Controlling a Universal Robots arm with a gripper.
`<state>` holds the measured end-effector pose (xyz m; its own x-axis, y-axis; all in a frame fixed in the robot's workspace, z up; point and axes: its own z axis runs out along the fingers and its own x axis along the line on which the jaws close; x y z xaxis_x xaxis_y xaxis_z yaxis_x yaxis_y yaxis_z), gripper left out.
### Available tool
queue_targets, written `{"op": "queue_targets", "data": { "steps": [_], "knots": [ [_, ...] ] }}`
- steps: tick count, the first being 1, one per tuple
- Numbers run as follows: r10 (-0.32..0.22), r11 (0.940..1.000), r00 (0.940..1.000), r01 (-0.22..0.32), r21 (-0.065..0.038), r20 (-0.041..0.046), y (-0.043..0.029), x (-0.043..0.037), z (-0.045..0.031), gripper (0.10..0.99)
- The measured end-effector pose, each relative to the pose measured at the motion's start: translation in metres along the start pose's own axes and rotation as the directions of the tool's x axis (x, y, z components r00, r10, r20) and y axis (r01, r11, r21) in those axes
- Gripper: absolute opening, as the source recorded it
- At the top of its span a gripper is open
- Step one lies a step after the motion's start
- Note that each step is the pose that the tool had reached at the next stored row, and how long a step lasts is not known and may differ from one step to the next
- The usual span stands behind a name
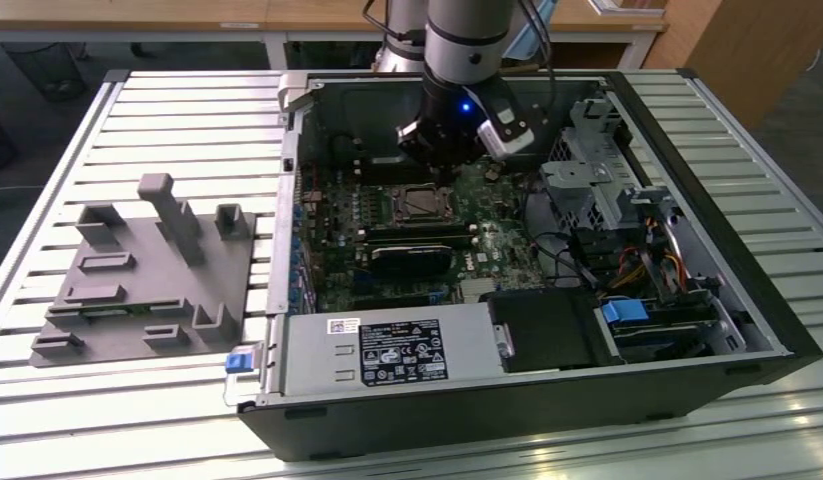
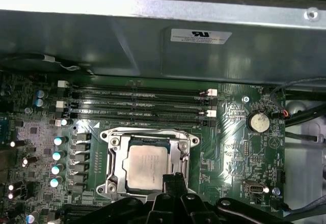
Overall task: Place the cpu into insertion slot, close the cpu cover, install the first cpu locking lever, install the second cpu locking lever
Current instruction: 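Install the second cpu locking lever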
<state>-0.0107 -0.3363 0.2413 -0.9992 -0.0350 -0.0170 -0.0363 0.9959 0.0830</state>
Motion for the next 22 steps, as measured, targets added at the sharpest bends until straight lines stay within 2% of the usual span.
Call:
{"op": "queue_targets", "data": {
  "steps": [11, 19, 21, 22],
  "knots": [
    [0.000, 1.0000, 1.0000, 0.000, 0.000, 0.0000, -0.0032, 0.0001, -0.0003, 0.106],
    [0.000, 1.0000, 1.0000, 0.000, 0.000, 0.0000, -0.0094, 0.0003, -0.0008, 0.106],
    [0.000, 1.0000, 1.0000, 0.000, -0.003, 0.0001, -0.0115, 0.0004, -0.0010, 0.106],
    [0.000, 1.0000, 1.0000, 0.000, -0.010, -0.0001, -0.0132, 0.0005, -0.0011, 0.106]
  ]
}}
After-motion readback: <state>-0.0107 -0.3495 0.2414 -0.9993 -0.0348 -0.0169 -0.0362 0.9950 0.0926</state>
